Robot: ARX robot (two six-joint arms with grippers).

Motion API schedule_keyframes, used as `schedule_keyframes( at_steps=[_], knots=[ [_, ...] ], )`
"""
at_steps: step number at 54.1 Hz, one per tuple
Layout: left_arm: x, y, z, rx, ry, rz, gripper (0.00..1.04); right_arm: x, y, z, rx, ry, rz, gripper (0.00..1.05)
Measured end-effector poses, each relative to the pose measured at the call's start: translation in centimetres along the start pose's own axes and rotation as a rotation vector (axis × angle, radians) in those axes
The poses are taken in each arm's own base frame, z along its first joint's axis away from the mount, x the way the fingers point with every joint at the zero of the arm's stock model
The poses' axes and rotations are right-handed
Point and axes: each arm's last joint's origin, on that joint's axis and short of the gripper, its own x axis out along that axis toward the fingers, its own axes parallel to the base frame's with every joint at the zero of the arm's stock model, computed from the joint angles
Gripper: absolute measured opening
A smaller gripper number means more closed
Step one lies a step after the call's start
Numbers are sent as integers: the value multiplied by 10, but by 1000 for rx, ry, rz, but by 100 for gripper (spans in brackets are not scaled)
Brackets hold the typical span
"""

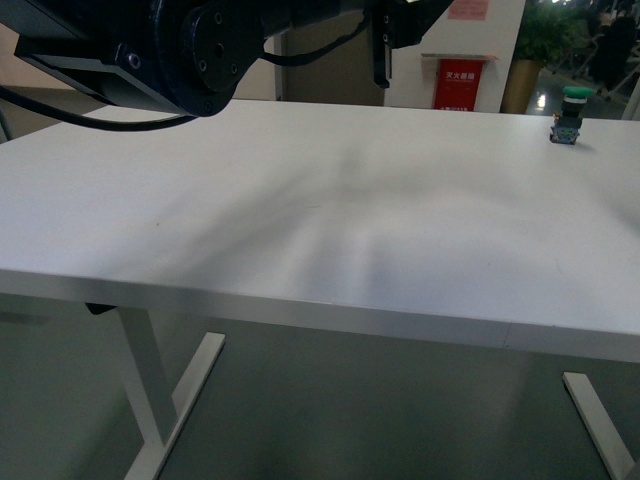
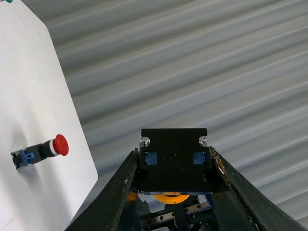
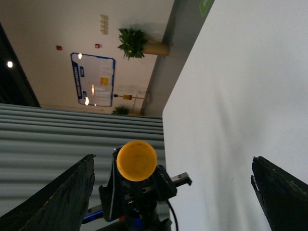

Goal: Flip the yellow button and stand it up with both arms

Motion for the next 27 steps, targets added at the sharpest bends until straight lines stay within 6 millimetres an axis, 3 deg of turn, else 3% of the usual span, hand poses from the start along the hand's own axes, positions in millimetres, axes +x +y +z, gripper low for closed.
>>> schedule_keyframes(
  at_steps=[11, 27],
  knots=[
    [10, 4, -11, -25, 8, -2, 36, 26, -2, -22, 52, 16, 23, 98],
    [13, 5, -16, -38, 12, 5, 36, 37, 7, -25, 53, -13, 72, 98]
  ],
)
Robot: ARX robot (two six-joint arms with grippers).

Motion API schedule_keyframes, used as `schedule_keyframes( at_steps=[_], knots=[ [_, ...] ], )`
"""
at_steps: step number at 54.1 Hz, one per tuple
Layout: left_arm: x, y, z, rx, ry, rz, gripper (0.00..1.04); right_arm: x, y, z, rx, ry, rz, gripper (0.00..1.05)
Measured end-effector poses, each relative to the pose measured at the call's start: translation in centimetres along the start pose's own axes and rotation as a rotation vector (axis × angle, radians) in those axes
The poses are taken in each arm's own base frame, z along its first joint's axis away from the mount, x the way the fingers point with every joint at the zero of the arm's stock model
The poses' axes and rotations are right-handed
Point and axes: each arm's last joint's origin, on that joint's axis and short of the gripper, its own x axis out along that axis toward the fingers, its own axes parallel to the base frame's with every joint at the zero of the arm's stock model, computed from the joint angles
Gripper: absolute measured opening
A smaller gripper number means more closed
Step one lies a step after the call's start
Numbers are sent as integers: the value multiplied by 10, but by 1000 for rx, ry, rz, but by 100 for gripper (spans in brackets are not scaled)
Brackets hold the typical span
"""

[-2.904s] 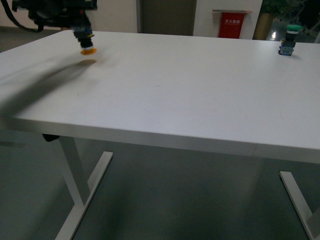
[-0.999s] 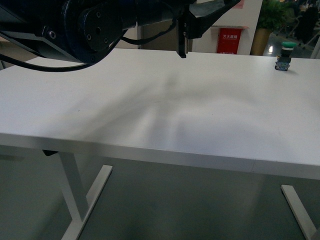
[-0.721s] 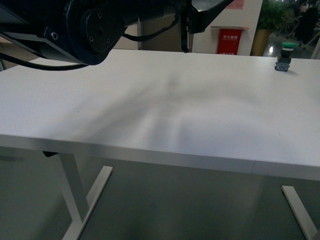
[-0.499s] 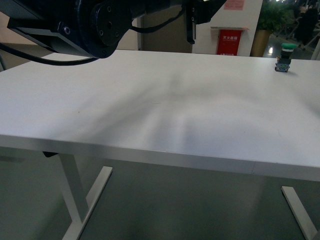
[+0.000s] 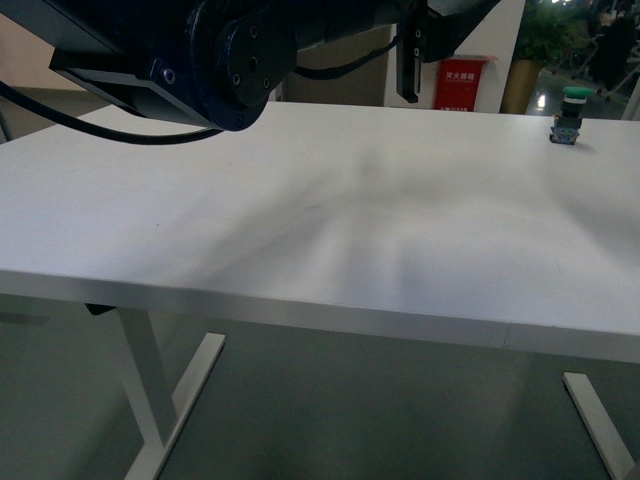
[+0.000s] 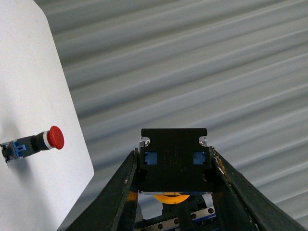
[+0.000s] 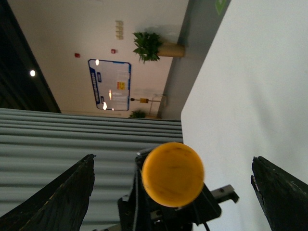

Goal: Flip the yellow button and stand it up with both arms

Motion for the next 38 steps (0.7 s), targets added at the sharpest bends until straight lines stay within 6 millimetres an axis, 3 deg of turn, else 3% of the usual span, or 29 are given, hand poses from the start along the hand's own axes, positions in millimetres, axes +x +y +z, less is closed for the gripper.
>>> schedule_keyframes(
  at_steps=[19, 38],
  knots=[
    [5, 4, -10, -14, 9, 11, 36, 14, 2, -11, 4, 17, 14, 98],
    [5, -6, -10, 1, 4, -7, 36, 16, 3, -15, -2, 0, 19, 42]
  ],
)
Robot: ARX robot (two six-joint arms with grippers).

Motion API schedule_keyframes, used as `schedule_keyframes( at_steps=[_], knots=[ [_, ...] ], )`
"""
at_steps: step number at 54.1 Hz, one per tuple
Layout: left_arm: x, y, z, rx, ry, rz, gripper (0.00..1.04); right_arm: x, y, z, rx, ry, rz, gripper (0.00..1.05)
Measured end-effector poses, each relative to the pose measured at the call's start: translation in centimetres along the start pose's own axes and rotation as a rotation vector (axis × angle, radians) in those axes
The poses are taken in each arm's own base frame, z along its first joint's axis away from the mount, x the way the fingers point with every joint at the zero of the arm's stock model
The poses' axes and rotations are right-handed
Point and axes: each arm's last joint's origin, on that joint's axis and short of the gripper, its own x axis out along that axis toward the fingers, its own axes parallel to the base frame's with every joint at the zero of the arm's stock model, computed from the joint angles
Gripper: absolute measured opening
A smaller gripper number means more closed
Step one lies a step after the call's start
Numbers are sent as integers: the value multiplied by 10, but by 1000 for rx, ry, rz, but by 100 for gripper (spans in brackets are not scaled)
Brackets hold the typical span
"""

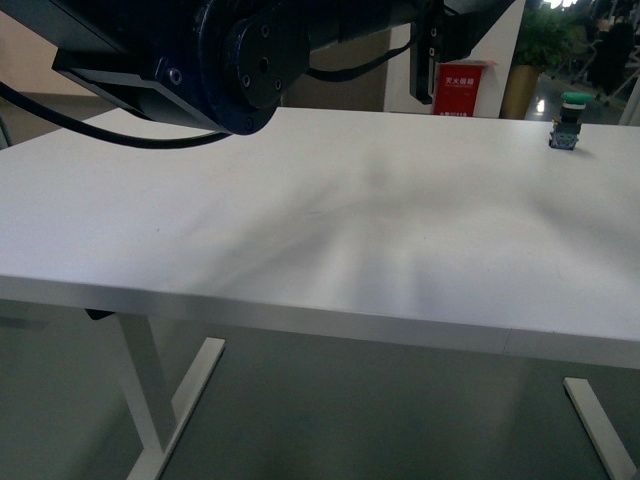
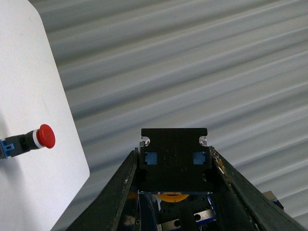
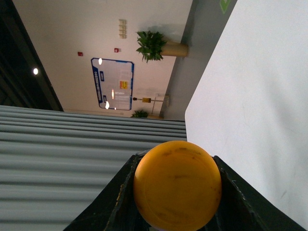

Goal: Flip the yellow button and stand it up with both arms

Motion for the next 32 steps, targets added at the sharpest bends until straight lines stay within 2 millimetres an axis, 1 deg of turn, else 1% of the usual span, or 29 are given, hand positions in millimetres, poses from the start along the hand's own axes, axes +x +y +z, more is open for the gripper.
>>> schedule_keyframes(
  at_steps=[1, 4, 24, 29, 30, 32],
  knots=[
    [0, 0, 0, 0, 0, 0, 36, 0, 0, 0, 0, 0, 0, 39],
    [0, 0, 0, 3, 0, -1, 36, 0, 0, 0, 0, -3, 0, 38],
    [-1, 0, -2, 11, -10, 16, 36, 0, -4, -1, 0, -13, 2, 37],
    [-7, -1, -2, 27, -16, 27, 52, 0, -5, 0, -1, -22, 2, 37],
    [-7, -1, -2, 27, -18, 30, 54, -1, -5, 0, -2, -27, 6, 37],
    [-13, -1, 0, 36, -25, 39, 62, -2, -5, 2, -3, -36, 7, 37]
  ],
)
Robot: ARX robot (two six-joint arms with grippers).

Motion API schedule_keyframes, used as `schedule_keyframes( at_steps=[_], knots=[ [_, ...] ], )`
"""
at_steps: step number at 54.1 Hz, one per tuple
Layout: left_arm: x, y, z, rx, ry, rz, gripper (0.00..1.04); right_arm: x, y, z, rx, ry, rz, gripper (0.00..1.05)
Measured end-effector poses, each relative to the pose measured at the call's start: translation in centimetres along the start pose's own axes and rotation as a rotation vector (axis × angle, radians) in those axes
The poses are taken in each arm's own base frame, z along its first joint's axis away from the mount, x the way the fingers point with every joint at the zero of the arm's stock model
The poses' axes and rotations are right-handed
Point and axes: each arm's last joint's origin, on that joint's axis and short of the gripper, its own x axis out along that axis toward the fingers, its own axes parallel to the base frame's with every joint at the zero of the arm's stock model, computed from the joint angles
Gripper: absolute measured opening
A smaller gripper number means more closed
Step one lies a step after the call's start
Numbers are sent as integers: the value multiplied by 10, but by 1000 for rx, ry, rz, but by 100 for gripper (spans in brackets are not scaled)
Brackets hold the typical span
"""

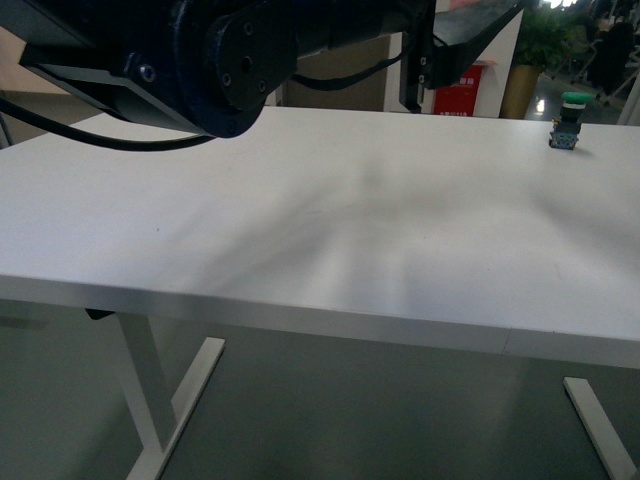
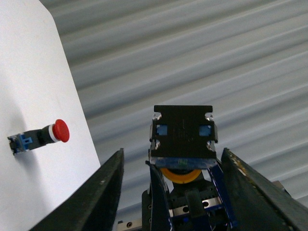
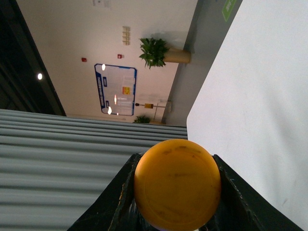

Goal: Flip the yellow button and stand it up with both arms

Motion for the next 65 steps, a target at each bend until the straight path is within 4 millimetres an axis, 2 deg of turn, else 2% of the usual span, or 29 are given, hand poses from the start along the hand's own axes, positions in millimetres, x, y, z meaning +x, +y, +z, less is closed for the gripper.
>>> schedule_keyframes(
  at_steps=[4, 9, 15, 17, 22, 32, 35, 38, 40, 41, 46, 51, 56, 65],
  knots=[
    [-20, -5, 5, 34, -16, 66, 80, -3, -4, 3, -1, -12, -11, 37],
    [-57, -27, 16, 154, -82, 252, 100, -6, -10, 5, -13, -21, -34, 37],
    [-107, -67, 27, 510, -229, 678, 99, -11, -11, 8, -33, -19, -38, 37],
    [-120, -74, 26, 600, -235, 777, 99, -12, -11, 9, -36, -20, -35, 37],
    [-167, -95, 15, 977, -219, 1086, 99, -15, -9, 12, -46, -32, -29, 37],
    [-219, -111, -9, 1390, -107, 1377, 98, -16, -9, 14, -56, -31, -28, 37],
    [-234, -112, -22, 1432, -237, 1337, 88, -17, -8, 15, -59, -34, -26, 37],
    [-253, -107, -49, 1380, -406, 1266, 73, -17, -8, 15, -64, -36, -25, 37],
    [-261, -103, -64, 1337, -452, 1237, 66, -17, -8, 16, -66, -36, -25, 37],
    [-268, -99, -76, 1317, -465, 1228, 61, -17, -8, 16, -68, -36, -25, 37],
    [-286, -82, -109, 1261, -480, 1210, 41, -18, -7, 15, -73, -34, -24, 37],
    [-295, -70, -125, 1227, -468, 1221, 25, -19, -6, 15, -79, -35, -23, 37],
    [-303, -67, -138, 1221, -474, 1217, 4, -21, -4, 15, -86, -34, -25, 37],
    [-310, -64, -152, 1220, -487, 1208, 4, -23, -2, 15, -96, -33, -27, 37]
  ],
)
